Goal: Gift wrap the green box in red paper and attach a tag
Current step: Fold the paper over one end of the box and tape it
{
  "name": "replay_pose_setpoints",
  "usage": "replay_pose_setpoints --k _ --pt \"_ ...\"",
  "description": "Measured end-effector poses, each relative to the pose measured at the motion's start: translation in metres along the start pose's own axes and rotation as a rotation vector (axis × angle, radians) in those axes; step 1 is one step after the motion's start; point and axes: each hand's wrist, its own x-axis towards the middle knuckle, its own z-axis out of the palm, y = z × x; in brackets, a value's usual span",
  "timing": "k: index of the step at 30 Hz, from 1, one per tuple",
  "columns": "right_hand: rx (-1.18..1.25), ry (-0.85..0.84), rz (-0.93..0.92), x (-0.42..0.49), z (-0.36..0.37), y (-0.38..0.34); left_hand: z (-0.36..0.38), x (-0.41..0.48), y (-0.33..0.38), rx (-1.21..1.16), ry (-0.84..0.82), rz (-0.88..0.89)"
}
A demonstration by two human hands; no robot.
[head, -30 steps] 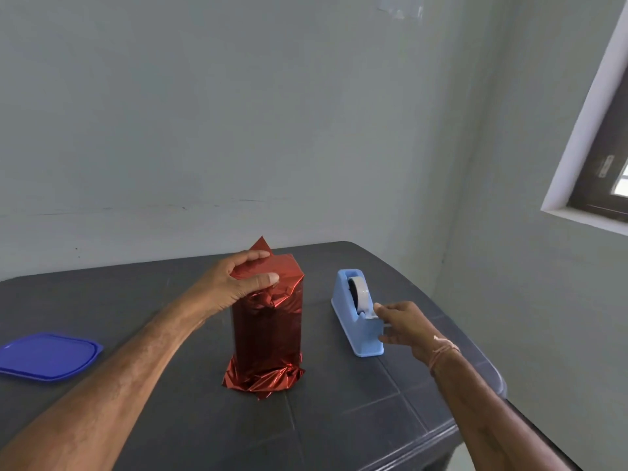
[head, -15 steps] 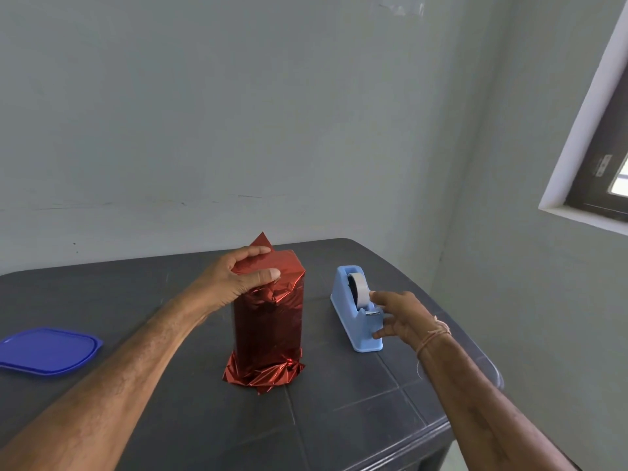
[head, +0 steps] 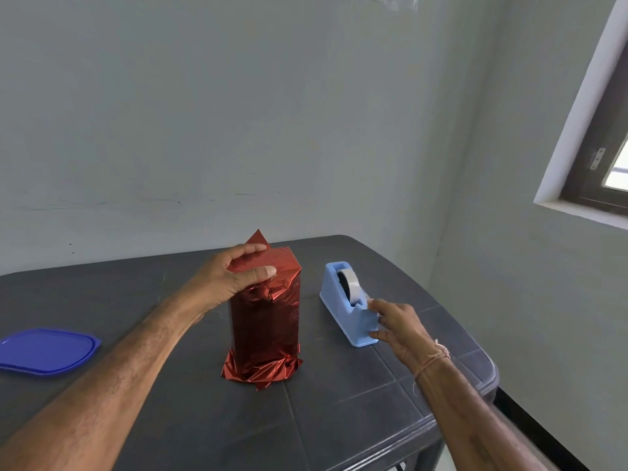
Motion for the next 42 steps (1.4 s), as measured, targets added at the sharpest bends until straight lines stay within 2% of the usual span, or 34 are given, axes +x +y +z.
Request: replay_pose_setpoints --k 9,15,23,28,42 --pt "-0.041 0.007 -0.060 -0.001 -0.008 0.016 -0.001 0.002 -0.002 0.009 -0.005 -0.002" --pt "-0.102 0.063 -0.162 0.003 -0.009 0.024 -0.001 0.002 -0.002 0.011 -0.010 -0.016" --pt "0.075 -0.025 -0.057 -0.003 -0.012 0.020 0.000 0.000 -0.001 0.004 -0.005 -0.016" --pt "0.098 -0.049 -0.028 -0.003 -0.015 0.020 -0.002 0.002 -0.003 0.014 -0.001 -0.028" --pt "0.195 -0.029 -0.002 -0.004 -0.012 0.038 -0.001 0.001 -0.002 0.003 -0.007 -0.026"
